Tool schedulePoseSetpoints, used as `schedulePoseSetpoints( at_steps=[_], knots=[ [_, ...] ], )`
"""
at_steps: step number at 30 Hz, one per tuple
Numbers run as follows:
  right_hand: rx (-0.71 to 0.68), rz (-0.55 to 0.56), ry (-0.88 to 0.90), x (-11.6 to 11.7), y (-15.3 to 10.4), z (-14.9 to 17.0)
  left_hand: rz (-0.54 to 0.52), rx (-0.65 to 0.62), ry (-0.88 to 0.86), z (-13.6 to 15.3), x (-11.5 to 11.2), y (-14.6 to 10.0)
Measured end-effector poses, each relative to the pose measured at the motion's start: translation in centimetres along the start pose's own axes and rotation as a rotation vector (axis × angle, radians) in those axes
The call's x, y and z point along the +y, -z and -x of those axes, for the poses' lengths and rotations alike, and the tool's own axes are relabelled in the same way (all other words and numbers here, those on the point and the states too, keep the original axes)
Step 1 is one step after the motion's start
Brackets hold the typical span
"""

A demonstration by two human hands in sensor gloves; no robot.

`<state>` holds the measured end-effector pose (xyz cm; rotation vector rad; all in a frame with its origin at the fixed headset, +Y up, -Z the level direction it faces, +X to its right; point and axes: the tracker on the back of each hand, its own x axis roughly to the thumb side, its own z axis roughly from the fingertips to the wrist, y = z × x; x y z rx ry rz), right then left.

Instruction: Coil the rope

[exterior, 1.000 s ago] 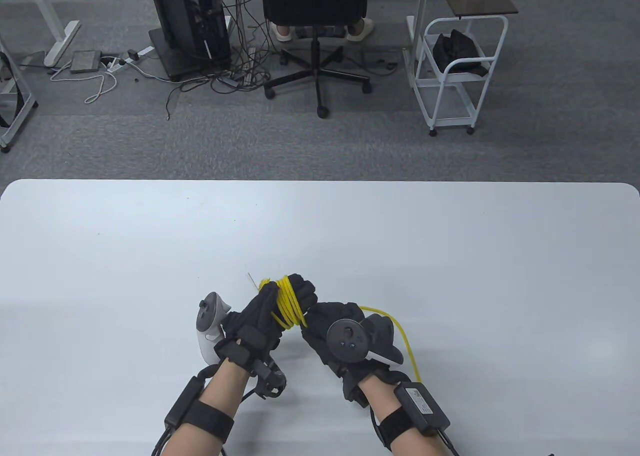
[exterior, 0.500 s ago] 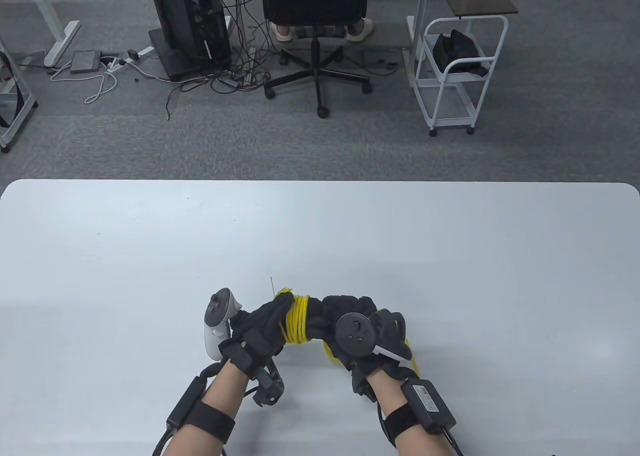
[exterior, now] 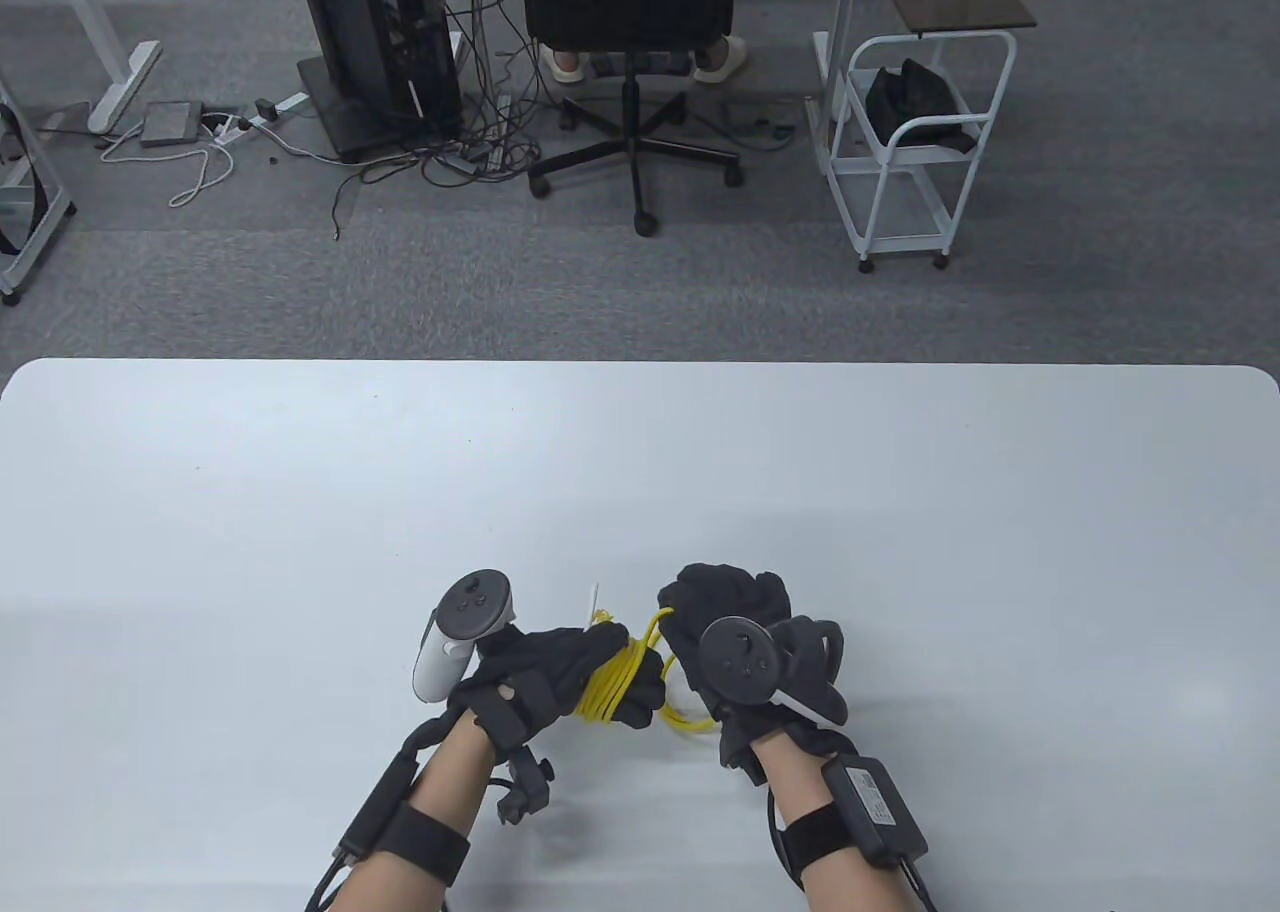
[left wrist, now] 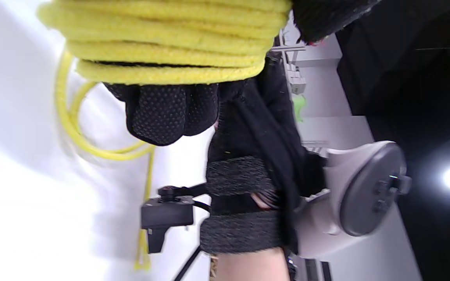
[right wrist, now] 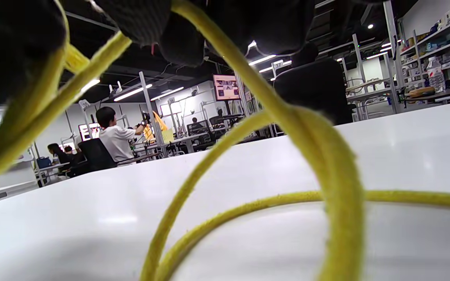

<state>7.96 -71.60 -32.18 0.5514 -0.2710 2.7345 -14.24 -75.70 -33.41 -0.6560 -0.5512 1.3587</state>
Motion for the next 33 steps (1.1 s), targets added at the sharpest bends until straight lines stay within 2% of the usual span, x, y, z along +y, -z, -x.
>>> schedulePoseSetpoints(
  at_steps=[8, 14, 18, 26, 33],
  knots=[
    [-0.042, 0.026, 0.089, -0.1, 0.0, -1.6, -0.135, 0.066, 0.028, 0.2, 0.6, -0.6],
    [-0.092, 0.021, 0.145, 0.2, -0.1, -3.0, -0.290, -0.035, -0.101, 0.3, 1.5, -1.4],
    [-0.123, 0.012, 0.137, 0.5, -0.3, -3.7, -0.351, -0.115, -0.194, 0.3, 2.0, -1.8],
    [-0.152, -0.049, 0.089, 1.8, -0.4, -4.4, -0.410, -0.217, -0.261, 0.0, 2.1, -2.1],
    [-0.134, -0.141, 0.075, 2.6, -0.2, -4.0, -0.341, -0.323, -0.423, -0.5, 1.4, -1.8]
  ],
)
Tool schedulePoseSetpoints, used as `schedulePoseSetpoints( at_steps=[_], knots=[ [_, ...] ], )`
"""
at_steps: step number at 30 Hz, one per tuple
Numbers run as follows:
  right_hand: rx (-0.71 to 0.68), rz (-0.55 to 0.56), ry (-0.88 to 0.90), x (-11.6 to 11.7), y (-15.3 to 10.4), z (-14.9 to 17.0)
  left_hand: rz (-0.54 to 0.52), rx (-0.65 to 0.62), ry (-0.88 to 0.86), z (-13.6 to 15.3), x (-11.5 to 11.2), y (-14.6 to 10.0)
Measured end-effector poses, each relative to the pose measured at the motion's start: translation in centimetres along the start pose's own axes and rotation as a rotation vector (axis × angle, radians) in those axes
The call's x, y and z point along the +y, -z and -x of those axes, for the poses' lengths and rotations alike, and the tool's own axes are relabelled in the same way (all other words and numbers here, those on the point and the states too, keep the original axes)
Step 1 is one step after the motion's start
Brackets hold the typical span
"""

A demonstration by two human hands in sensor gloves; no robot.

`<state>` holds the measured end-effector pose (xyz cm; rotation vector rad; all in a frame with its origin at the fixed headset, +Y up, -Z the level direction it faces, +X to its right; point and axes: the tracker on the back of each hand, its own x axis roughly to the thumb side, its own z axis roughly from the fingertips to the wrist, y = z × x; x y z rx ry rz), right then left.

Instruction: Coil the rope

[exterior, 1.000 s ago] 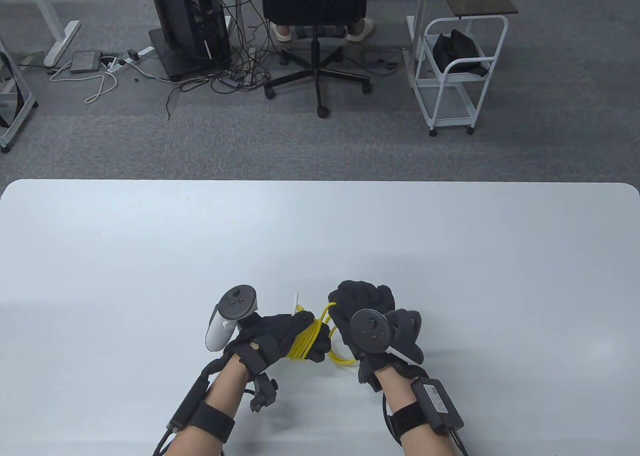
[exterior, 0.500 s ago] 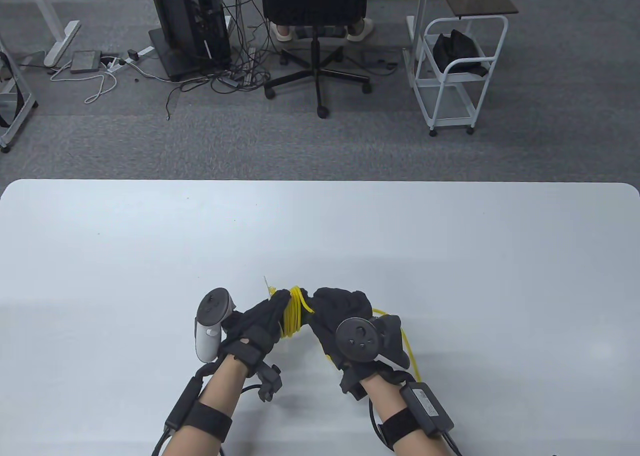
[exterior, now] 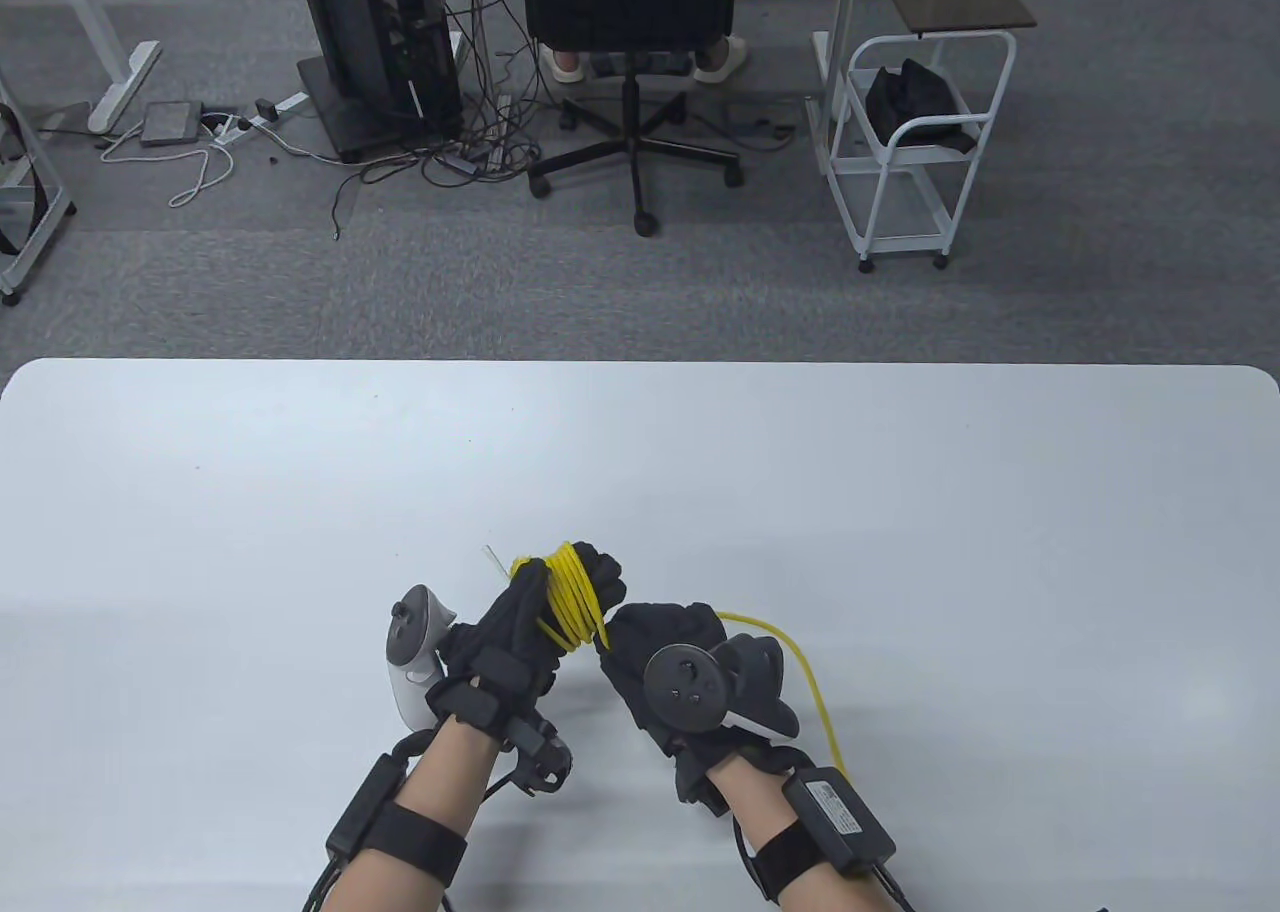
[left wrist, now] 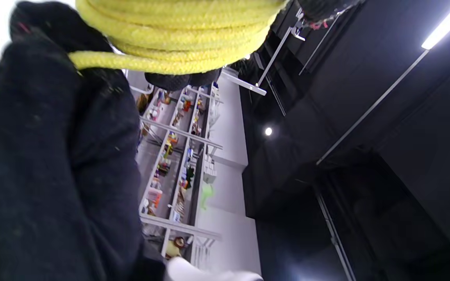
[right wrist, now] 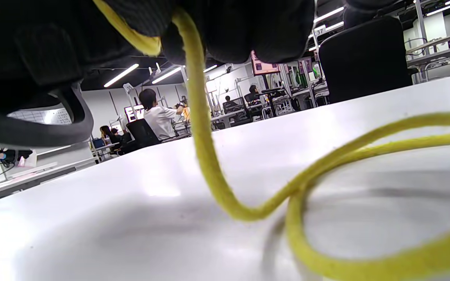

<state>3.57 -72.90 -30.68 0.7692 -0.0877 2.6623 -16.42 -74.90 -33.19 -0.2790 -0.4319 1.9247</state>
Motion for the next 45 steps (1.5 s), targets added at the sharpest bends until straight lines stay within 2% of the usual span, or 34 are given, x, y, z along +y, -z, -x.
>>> schedulePoseSetpoints(
  at_steps=[6, 10, 14, 16, 19, 21, 27, 30, 33, 36, 40, 45],
  knots=[
    [0.045, -0.057, 0.000, 0.0, 0.2, 1.3, 0.058, 0.018, 0.067, 0.0, -0.4, 0.2],
    [0.070, -0.058, -0.011, -0.3, 0.1, 2.1, 0.166, 0.083, 0.121, 0.4, -1.3, 0.5],
    [0.090, -0.046, -0.058, -0.8, 0.0, 2.8, 0.231, 0.124, 0.182, 0.5, -1.8, 0.7],
    [0.102, -0.029, -0.052, -1.1, -0.1, 3.1, 0.262, 0.162, 0.229, 0.6, -2.0, 0.8],
    [0.113, -0.001, -0.059, -1.5, -0.2, 3.4, 0.286, 0.283, 0.363, 0.8, -2.0, 0.7],
    [0.115, 0.011, -0.068, -1.6, -0.3, 3.4, 0.303, 0.309, 0.412, 0.9, -2.0, 0.8],
    [0.121, 0.045, -0.010, -2.1, -0.3, 3.4, 0.294, 0.373, 0.412, 0.9, -1.4, 0.7],
    [0.107, 0.078, -0.014, -2.4, -0.4, 3.0, 0.263, 0.437, 0.508, 1.1, -1.1, 0.6],
    [0.096, 0.098, 0.002, -2.3, -0.4, 2.5, 0.225, 0.445, 0.578, 1.0, -1.3, 0.6],
    [0.094, 0.127, 0.050, -2.2, -0.4, 1.7, 0.171, 0.410, 0.598, 0.8, -1.5, 0.5],
    [0.106, 0.176, 0.156, -2.3, -0.5, 1.2, 0.089, 0.334, 0.504, 0.6, -1.3, 0.4],
    [0.049, 0.187, 0.138, -2.2, -0.6, 0.3, -0.015, 0.238, 0.402, 0.4, -0.7, 0.1]
  ],
)
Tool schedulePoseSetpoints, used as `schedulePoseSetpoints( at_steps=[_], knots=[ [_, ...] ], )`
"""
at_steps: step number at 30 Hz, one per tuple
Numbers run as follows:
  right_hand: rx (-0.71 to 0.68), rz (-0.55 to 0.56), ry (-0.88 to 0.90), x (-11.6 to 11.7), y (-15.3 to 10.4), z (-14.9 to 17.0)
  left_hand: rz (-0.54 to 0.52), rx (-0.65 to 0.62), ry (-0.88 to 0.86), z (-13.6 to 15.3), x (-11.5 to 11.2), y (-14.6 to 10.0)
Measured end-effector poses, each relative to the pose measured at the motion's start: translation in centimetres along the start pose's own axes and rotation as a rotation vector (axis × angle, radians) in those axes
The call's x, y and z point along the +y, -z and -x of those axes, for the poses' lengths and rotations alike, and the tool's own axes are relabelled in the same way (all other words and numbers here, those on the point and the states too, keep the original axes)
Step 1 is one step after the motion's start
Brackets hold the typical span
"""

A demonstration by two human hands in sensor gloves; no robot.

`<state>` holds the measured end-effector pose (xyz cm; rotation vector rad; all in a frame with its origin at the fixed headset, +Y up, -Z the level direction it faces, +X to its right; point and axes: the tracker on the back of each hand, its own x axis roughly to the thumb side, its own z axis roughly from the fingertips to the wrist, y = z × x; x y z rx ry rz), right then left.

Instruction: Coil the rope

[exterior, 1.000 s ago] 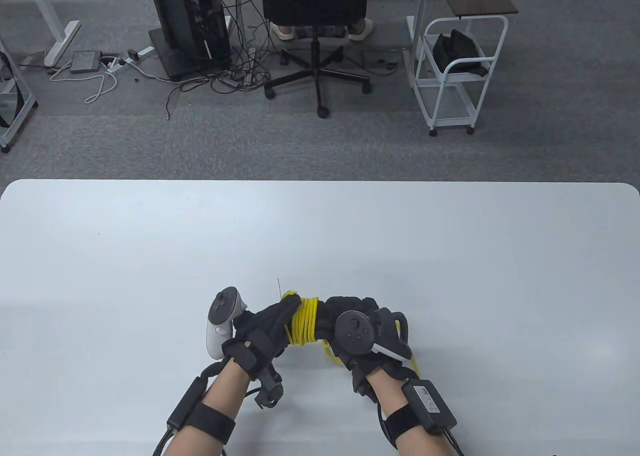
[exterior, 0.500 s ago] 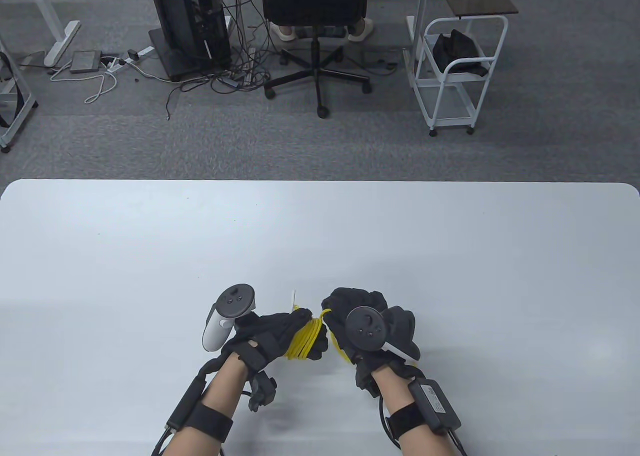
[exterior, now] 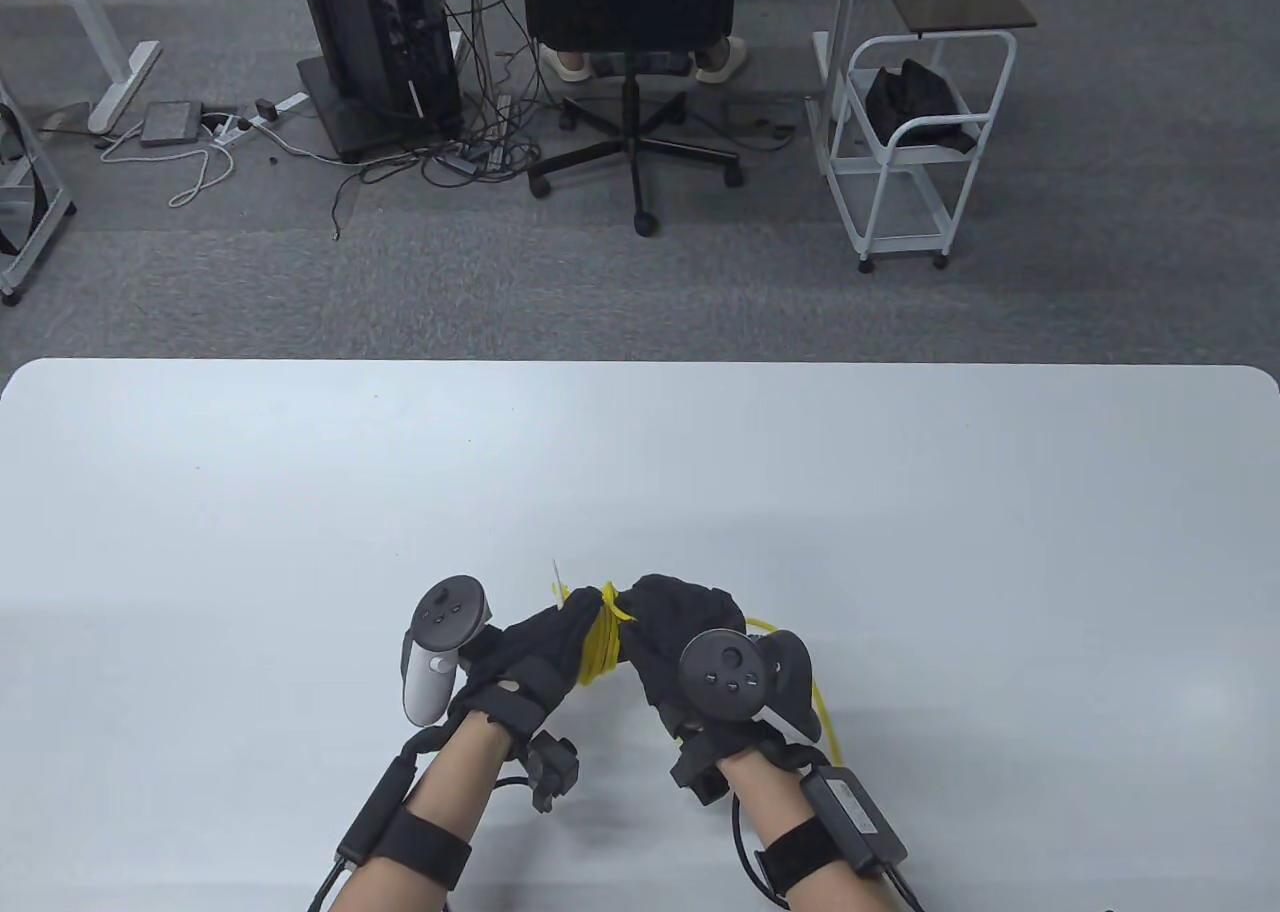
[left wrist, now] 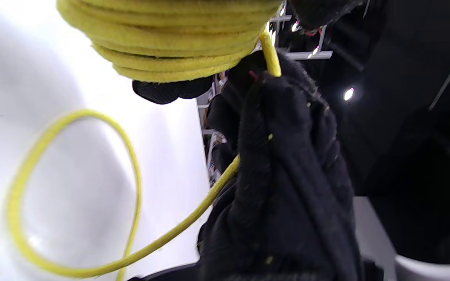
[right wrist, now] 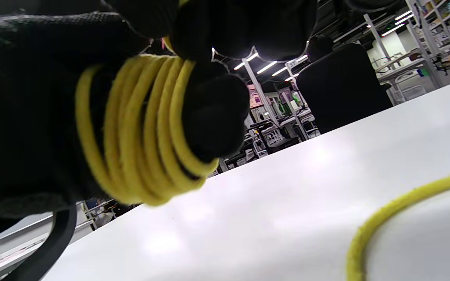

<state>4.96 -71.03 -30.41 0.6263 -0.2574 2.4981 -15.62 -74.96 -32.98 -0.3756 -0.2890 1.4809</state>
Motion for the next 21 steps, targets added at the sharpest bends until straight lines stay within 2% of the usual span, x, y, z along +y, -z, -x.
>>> schedulePoseSetpoints(
  at_steps=[10, 14, 21],
  knots=[
    [-0.118, -0.078, -0.090, 1.6, -0.3, -2.2, -0.127, -0.117, -0.194, 0.0, 1.3, -0.6],
    [-0.115, -0.194, -0.092, 2.4, -0.1, -2.1, -0.133, -0.161, -0.233, -0.1, 1.6, -0.7],
    [-0.074, -0.264, -0.112, 2.8, 0.3, -0.8, -0.022, -0.218, -0.366, -0.3, 1.0, -0.3]
  ],
)
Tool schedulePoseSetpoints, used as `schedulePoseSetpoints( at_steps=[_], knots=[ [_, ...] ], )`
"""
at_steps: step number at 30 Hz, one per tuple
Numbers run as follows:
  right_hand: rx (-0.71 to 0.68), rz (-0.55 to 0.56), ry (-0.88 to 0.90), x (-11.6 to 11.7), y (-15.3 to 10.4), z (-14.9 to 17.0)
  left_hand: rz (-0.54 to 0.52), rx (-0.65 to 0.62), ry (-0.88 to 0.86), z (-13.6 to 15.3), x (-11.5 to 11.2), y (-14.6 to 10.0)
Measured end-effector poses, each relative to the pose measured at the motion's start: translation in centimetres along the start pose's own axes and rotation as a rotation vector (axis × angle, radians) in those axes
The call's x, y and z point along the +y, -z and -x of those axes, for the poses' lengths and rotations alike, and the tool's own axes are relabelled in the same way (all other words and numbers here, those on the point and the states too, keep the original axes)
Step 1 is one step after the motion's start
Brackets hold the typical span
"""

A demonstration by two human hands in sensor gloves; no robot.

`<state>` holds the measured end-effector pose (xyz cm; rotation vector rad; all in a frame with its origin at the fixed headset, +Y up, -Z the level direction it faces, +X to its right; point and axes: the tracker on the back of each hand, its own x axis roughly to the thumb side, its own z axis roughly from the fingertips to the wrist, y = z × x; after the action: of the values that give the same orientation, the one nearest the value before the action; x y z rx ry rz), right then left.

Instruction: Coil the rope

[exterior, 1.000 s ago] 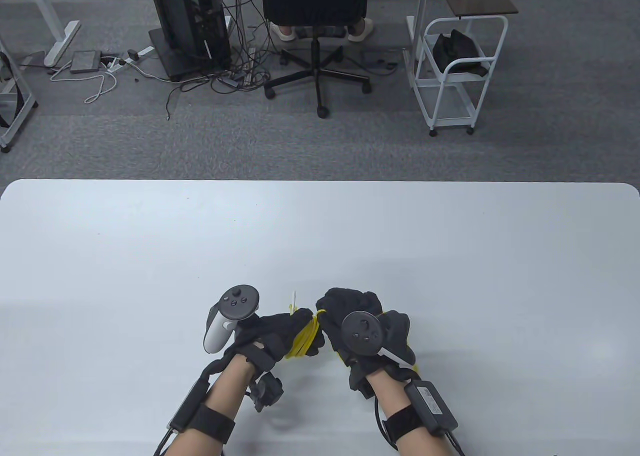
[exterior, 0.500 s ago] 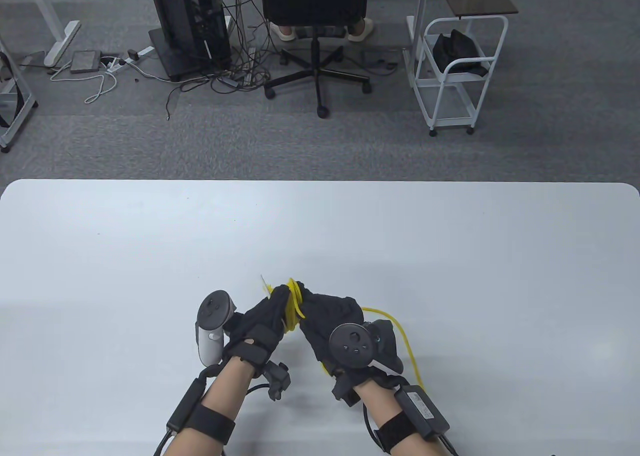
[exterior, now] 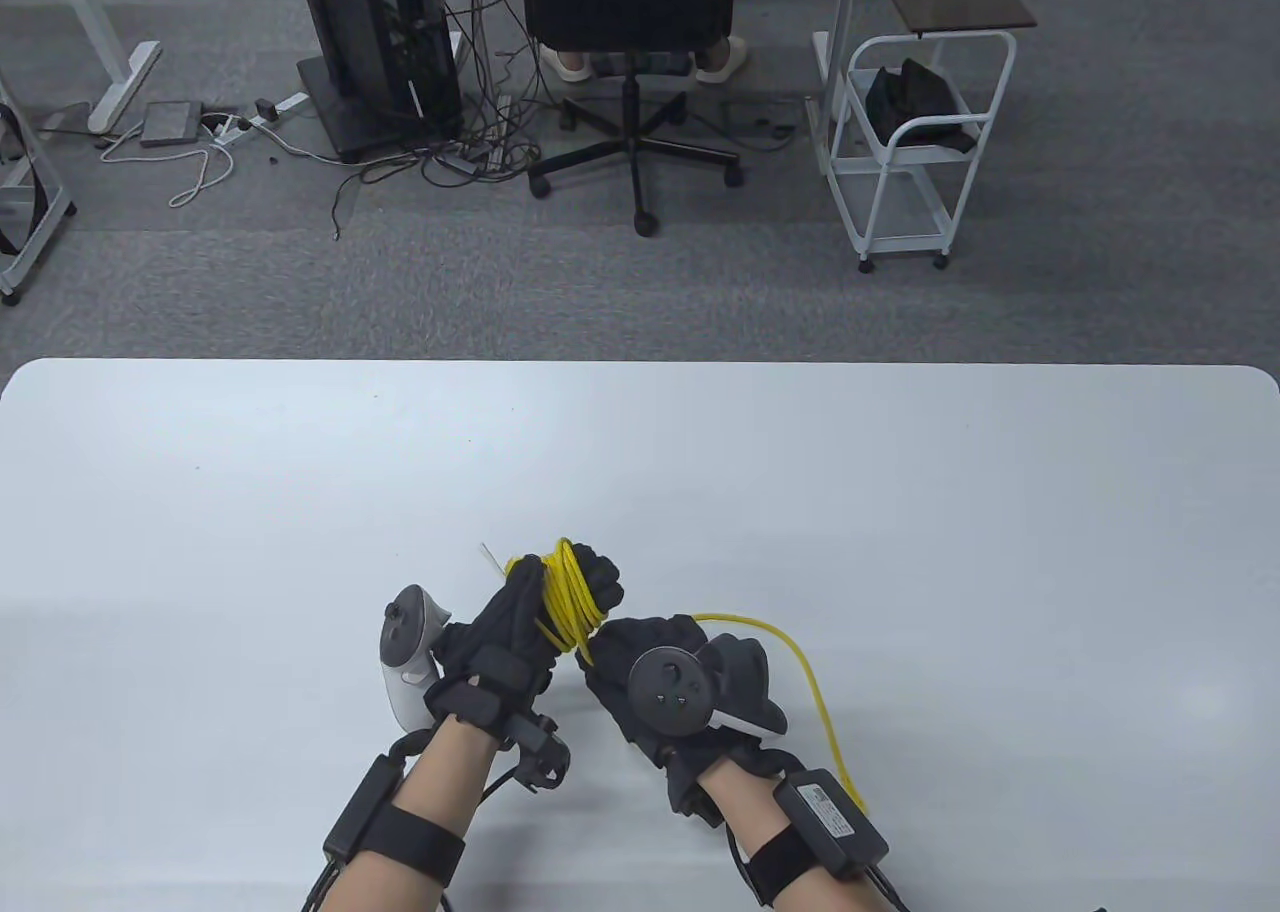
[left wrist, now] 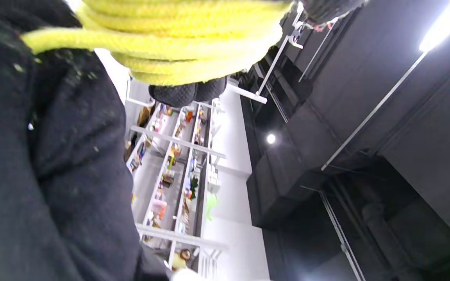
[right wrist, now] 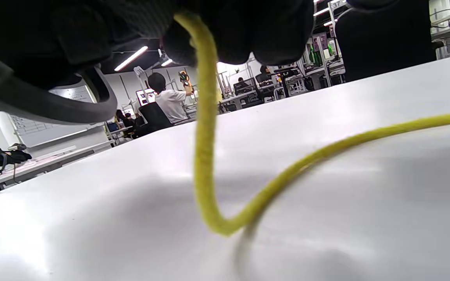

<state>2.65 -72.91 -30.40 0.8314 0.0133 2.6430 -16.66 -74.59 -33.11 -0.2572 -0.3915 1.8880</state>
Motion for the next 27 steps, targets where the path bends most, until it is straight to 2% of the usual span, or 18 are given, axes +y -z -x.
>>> schedulePoseSetpoints(
  at_steps=[7, 17, 21, 27],
  knots=[
    [0.065, -0.010, -0.037, -0.4, 0.0, 1.8, 0.128, 0.028, 0.066, 0.1, -1.1, 0.5],
    [0.148, 0.104, -0.114, -2.1, -0.7, 3.6, 0.340, 0.200, 0.232, 0.9, -2.1, 1.0],
    [0.178, 0.171, -0.108, -2.9, -1.0, 4.0, 0.377, 0.272, 0.332, 1.2, -2.2, 1.0],
    [0.194, 0.252, -0.076, -3.5, -1.4, 3.9, 0.352, 0.330, 0.471, 1.3, -2.1, 1.0]
  ],
)
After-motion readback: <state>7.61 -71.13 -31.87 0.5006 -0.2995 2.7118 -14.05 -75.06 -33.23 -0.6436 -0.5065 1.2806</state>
